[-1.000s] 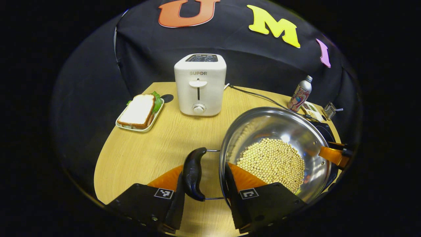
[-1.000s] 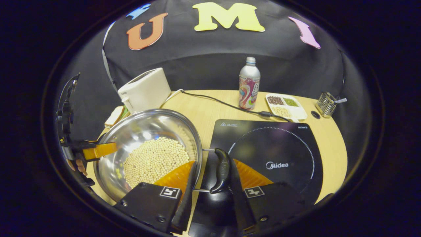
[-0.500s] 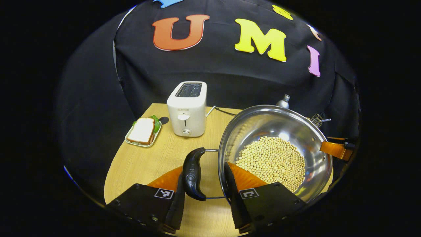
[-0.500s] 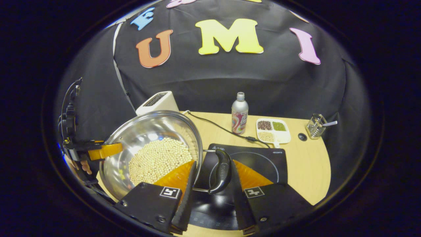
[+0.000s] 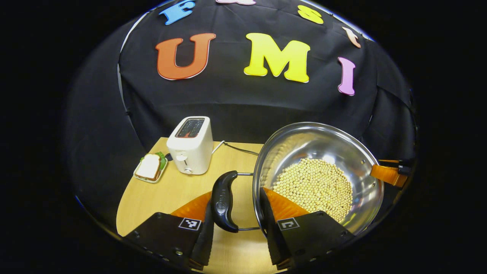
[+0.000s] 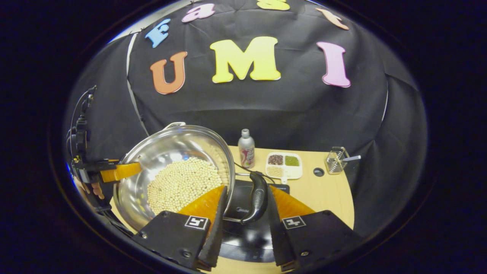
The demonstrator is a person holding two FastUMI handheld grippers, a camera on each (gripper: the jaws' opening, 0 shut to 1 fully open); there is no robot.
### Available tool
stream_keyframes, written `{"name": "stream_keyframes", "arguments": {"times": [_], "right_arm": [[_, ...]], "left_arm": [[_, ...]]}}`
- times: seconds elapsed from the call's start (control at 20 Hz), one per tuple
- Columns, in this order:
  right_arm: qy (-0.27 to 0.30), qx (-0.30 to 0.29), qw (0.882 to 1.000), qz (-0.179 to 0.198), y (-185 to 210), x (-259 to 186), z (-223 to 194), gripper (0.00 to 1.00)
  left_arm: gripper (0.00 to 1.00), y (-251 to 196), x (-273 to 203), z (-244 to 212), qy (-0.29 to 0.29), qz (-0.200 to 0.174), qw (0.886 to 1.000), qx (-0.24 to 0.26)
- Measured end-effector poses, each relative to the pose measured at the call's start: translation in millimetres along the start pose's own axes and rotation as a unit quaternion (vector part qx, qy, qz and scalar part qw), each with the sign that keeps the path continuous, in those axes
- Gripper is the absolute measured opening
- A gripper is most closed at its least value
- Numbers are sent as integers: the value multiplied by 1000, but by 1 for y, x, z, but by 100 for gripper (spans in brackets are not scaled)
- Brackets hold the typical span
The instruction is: First push the handle of the pot to place it horizontally, then grasp the pot with both hands and set it on the induction cooktop.
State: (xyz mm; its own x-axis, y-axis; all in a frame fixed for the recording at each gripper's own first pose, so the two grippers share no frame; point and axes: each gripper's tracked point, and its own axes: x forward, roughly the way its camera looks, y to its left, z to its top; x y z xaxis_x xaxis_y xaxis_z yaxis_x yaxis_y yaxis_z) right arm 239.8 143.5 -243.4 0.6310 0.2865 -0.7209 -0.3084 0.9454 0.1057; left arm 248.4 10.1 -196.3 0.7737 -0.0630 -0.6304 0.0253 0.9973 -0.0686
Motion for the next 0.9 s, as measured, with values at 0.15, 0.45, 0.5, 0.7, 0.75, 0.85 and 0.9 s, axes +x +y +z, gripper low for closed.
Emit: {"name": "stream_keyframes", "arguments": {"times": [0.15, 0.45, 0.5, 0.7, 0.75, 0.85, 0.9], "right_arm": [[1, 17, 1000, -16, -33, -2, -5, 57], [8, 34, 999, -33, -86, 9, -24, 57], [9, 36, 999, -35, -93, 13, -27, 57], [16, 45, 998, -40, -110, 31, -40, 57], [18, 48, 998, -41, -113, 37, -43, 57], [21, 51, 998, -43, -118, 50, -51, 57], [23, 50, 997, -45, -120, 56, -57, 54]], "left_arm": [[57, -34, 14, -1, 3, -12, 1000, 7], [57, -79, 44, -12, 12, -29, 999, 19], [57, -83, 49, -15, 15, -31, 999, 18], [57, -95, 73, -31, 25, -37, 999, 16], [57, -96, 79, -35, 26, -37, 999, 14], [57, -100, 90, -43, 29, -40, 999, 12], [57, -99, 97, -49, 34, -40, 999, 11]]}}
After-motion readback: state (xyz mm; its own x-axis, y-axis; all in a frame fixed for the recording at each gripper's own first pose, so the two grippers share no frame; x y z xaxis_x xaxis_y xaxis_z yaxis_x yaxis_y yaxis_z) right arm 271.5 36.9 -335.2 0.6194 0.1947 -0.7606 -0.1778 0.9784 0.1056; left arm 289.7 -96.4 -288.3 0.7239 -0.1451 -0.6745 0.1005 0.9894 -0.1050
